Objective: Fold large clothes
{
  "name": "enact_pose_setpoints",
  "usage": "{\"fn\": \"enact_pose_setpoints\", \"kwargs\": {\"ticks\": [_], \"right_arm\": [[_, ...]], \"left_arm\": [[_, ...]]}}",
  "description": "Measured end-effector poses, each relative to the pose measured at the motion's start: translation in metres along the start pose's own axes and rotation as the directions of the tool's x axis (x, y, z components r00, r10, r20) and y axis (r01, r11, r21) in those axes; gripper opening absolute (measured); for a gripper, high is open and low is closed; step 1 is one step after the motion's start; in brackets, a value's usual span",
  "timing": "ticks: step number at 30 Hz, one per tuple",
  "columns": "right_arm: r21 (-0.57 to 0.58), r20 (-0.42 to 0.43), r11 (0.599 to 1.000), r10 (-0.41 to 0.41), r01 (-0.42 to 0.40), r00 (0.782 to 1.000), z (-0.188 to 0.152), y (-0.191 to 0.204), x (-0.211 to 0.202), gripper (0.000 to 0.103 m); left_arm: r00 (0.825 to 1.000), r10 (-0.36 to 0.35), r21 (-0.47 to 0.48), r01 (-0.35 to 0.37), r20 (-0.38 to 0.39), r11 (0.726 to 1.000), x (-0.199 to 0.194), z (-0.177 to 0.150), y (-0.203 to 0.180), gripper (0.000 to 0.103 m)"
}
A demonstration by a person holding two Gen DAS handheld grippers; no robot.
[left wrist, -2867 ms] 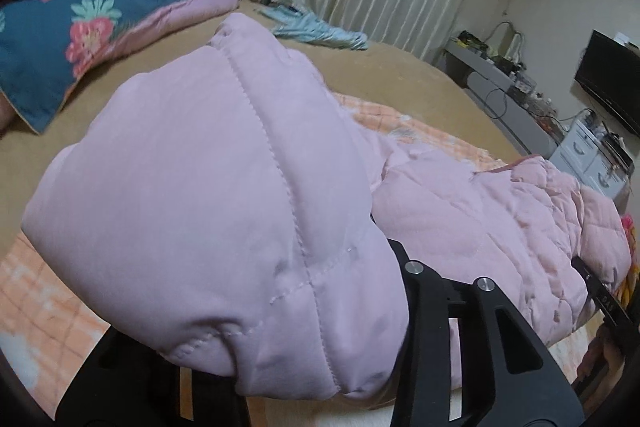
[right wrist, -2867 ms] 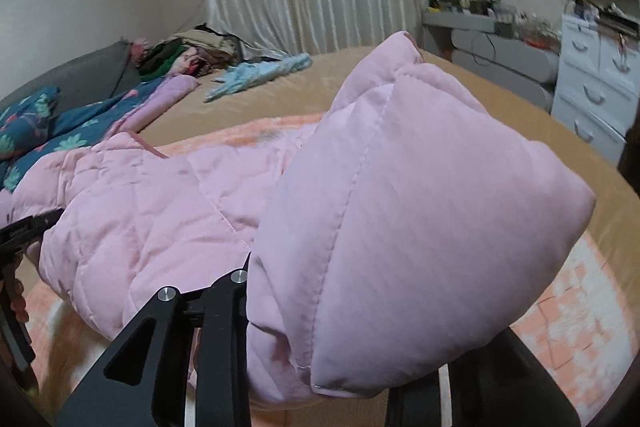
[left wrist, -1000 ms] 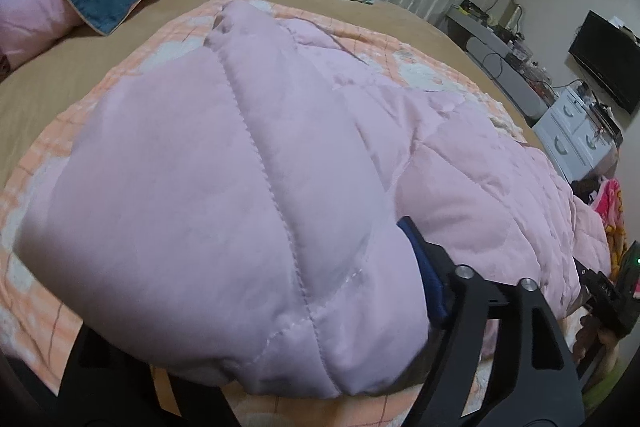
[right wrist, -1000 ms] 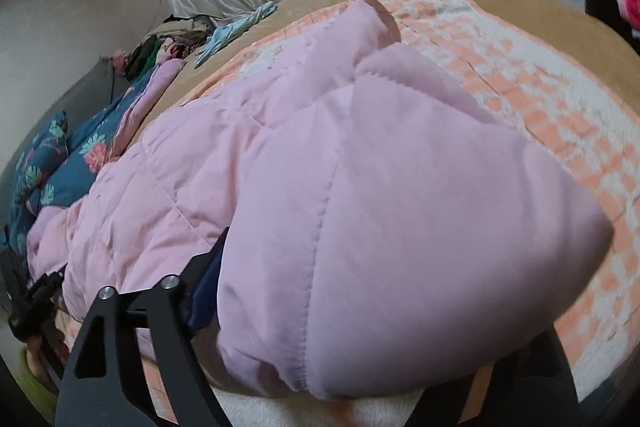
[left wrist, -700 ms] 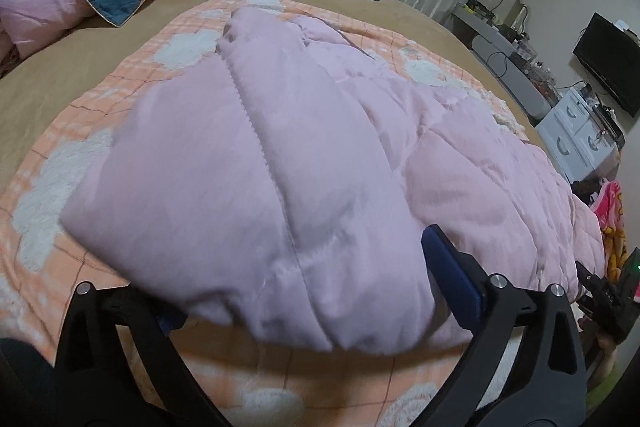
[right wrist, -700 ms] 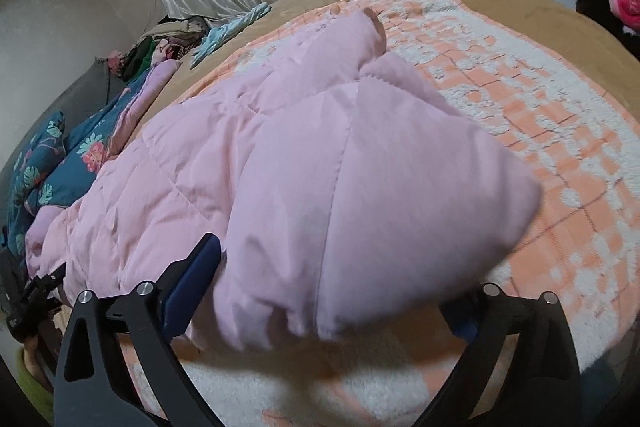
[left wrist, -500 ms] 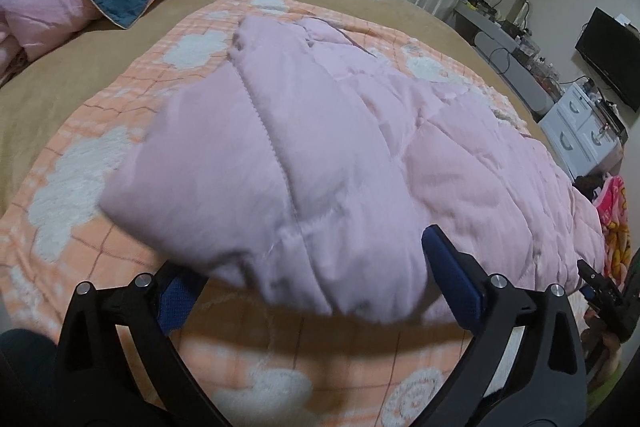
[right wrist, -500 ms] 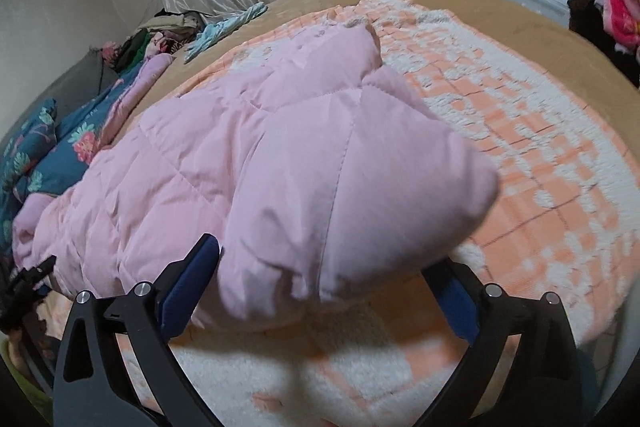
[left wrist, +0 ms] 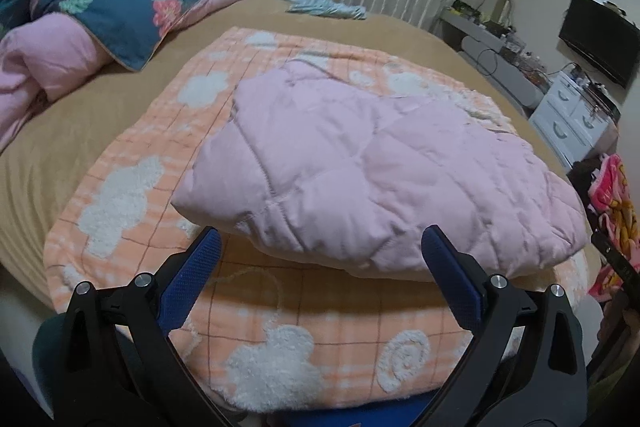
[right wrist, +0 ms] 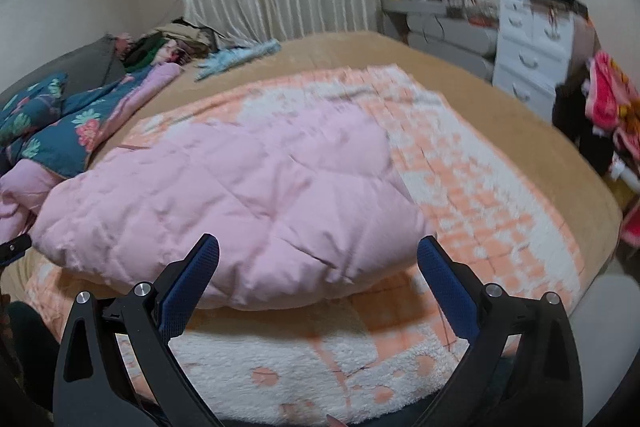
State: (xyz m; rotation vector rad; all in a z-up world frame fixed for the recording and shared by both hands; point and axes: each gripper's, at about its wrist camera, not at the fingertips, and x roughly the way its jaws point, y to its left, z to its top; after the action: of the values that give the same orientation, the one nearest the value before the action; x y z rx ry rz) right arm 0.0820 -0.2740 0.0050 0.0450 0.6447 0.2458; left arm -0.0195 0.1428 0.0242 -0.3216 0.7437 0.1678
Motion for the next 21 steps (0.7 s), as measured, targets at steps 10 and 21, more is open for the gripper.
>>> {"fn": "enact_pose_setpoints", "kwargs": {"ticks": [10, 21], "right_arm": [[-0.161, 0.117, 0.986, 0.061, -0.042, 0.991, 0.009, 0.049, -0.055, 0.099], [-0.189, 0.11, 0.98, 0.082, -0.061, 0.991, -0.006, 0.08, -0.066, 0.099]], "left_arm": [[0.997, -0.045, 0.068, 0.041, 0.056, 0.997, -0.026, -0.002, -0.038, 0.094], [0.996, -0.069, 0.133, 0.06, 0.057, 0.989, -0.029, -0.029, -0.071, 0.094]]}}
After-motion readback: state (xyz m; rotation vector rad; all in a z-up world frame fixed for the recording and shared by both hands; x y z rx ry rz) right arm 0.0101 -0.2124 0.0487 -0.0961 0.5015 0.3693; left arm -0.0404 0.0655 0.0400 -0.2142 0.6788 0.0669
